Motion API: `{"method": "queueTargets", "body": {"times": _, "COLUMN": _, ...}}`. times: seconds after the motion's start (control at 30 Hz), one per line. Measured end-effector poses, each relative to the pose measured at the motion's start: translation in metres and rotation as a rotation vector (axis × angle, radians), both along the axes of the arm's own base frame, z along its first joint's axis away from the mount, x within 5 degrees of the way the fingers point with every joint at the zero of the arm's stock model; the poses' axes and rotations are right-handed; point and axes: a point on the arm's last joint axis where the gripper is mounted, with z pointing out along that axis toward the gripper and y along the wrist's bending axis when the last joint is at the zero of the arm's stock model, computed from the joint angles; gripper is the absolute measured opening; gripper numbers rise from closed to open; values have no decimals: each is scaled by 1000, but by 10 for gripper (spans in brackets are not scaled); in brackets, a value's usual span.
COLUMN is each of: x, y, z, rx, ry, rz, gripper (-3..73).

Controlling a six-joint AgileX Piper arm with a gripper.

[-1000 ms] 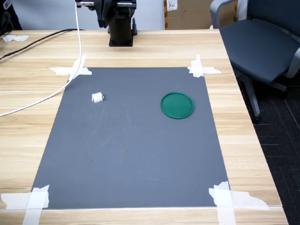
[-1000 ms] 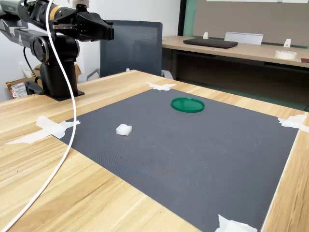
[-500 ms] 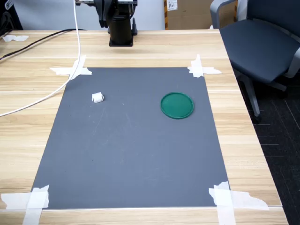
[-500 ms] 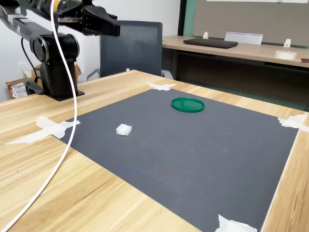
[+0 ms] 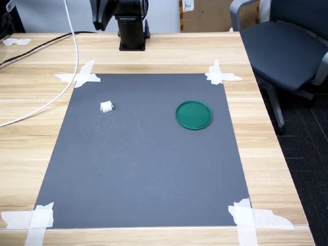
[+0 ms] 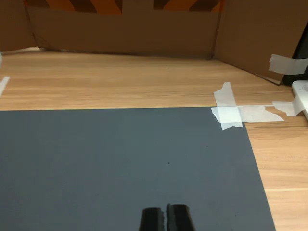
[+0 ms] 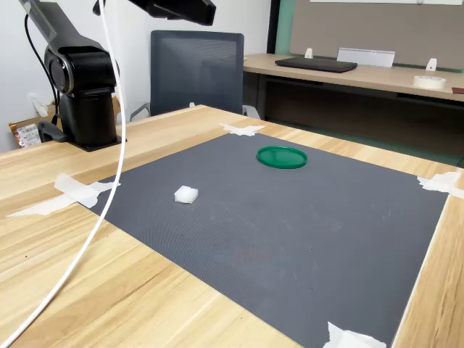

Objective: Grasp a white terminal and put it in the green lid.

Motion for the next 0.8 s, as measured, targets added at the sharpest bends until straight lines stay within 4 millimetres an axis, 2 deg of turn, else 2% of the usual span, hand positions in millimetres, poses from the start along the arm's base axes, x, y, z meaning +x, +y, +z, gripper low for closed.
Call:
{"method": "queueTargets", "body": {"times": 0.3, "x": 47, "y": 6, "z": -7, "rx": -288, "ry": 144, "rz": 153, "gripper": -29}}
{"method": "queueTargets", "body": {"times": 0.5, "x": 65, "y": 8, "z": -14, "rx": -331, "ry": 241, "rz": 290, "gripper": -29}}
{"method": "queueTargets", "body": {"times": 0.63, "x": 71, "y": 2, "z": -18, "rx": -342, "ry": 368, "rz": 430, "gripper": -29}}
{"method": "queueTargets", "body": {"times": 0.8, "x": 80, "y": -17, "z": -15, "rx": -359, "ry": 534, "rz": 462, "gripper": -29}}
